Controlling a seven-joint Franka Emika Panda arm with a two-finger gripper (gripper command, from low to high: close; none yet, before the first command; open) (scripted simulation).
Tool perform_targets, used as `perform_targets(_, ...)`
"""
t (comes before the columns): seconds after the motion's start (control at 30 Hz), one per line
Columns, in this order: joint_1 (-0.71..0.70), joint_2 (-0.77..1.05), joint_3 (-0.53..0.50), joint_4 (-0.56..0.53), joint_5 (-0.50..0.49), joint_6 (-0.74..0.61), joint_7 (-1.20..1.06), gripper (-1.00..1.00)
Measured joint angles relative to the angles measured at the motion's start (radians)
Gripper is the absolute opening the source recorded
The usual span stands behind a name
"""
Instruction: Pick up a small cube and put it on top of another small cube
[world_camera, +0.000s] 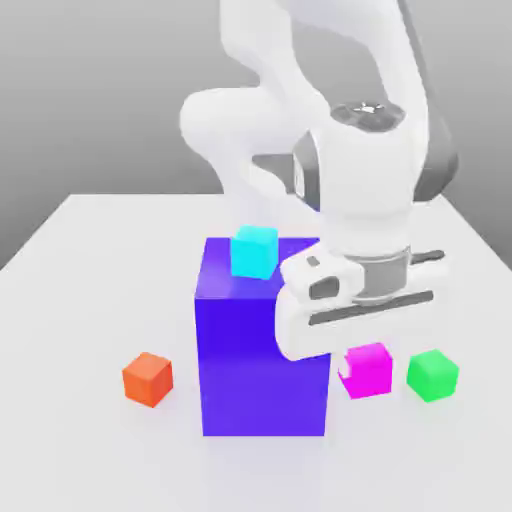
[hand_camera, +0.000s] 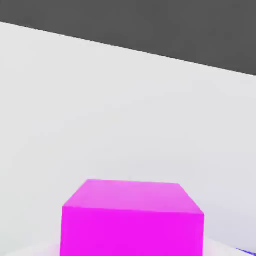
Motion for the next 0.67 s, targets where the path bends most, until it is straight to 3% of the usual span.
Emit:
perform_targets(0.23, 0.156, -0.032, 0.13, -0.07, -0.078, -0.005, 0.027, -1.0)
perform_targets(0.57, 0.155, 0.176, 0.09, -0.065, -0.315, 0.177, 0.194, -1.0)
perform_targets(0.6, 0.161, 0.192, 0.079, -0.064, -0.333, 0.191, 0.208, 1.0)
perform_targets(0.67, 0.161, 0.192, 0.079, -0.064, -0.333, 0.191, 0.208, 1.0)
